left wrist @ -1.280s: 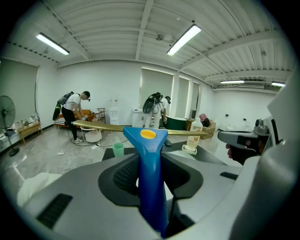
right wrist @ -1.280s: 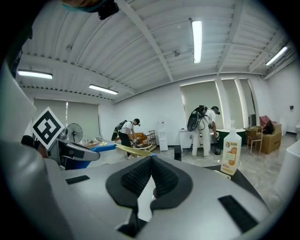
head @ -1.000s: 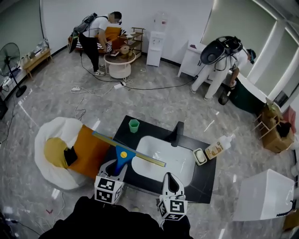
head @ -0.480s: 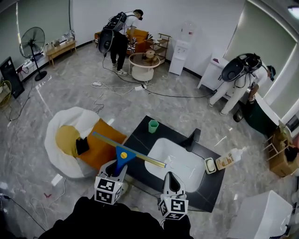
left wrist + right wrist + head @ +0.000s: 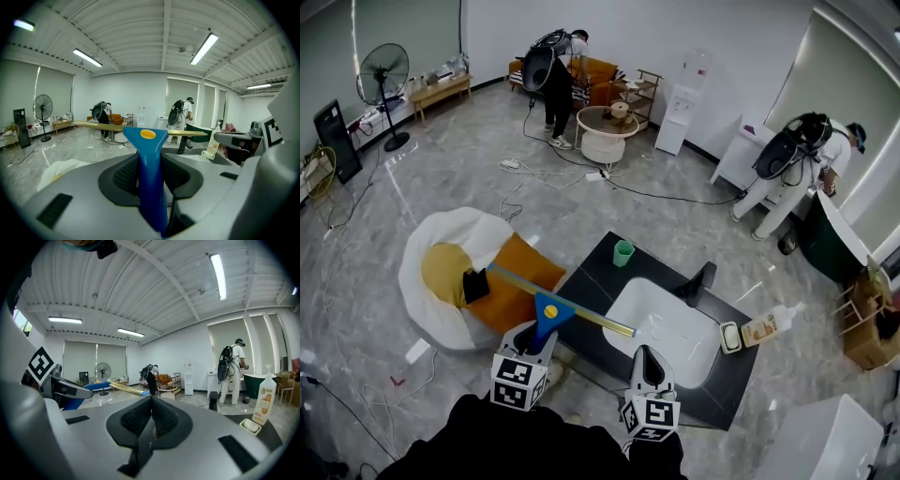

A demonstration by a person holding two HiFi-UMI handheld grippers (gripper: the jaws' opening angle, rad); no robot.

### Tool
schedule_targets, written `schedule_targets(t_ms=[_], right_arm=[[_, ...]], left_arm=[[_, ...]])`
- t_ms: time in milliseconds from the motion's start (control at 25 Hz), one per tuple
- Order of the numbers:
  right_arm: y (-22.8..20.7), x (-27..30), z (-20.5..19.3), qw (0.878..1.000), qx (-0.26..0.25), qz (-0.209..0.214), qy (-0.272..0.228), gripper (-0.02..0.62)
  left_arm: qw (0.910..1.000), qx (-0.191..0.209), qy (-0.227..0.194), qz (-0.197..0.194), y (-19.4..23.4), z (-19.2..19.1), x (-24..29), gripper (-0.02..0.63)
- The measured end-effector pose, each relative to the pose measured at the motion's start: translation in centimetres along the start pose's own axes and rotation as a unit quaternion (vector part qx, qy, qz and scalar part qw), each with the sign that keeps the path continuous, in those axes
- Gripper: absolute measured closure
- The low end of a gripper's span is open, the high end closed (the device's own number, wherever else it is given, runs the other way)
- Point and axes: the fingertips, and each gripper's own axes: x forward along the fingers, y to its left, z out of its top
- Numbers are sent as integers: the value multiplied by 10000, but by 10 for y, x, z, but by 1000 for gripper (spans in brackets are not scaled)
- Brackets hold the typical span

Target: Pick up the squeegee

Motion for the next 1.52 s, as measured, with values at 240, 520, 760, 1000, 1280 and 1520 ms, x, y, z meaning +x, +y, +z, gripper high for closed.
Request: schedule_targets(t_ms=[240, 520, 760, 1000, 1280, 1520], right_arm=[[1, 2, 1, 10000, 0, -8, -16, 580], [4, 1, 1, 10000, 7, -2, 14, 581], [3, 1, -1, 10000, -8, -12, 31, 581], [2, 1, 1, 10000, -12, -24, 35, 581], [0, 1, 1, 10000, 2, -18, 20, 581], [-1, 1, 0, 10000, 1, -24, 31, 581]], left_arm=[[10000, 10, -10, -19, 2, 2, 1, 463], [10000, 25, 1, -80, 0, 3, 2, 463], [10000, 33, 5, -92, 0, 2, 4, 463], [9999, 40, 14, -103, -1, 4, 4, 463], [9999, 46, 24, -116, -4, 4, 6, 463], [9999, 48, 25, -118, -4, 4, 6, 463]])
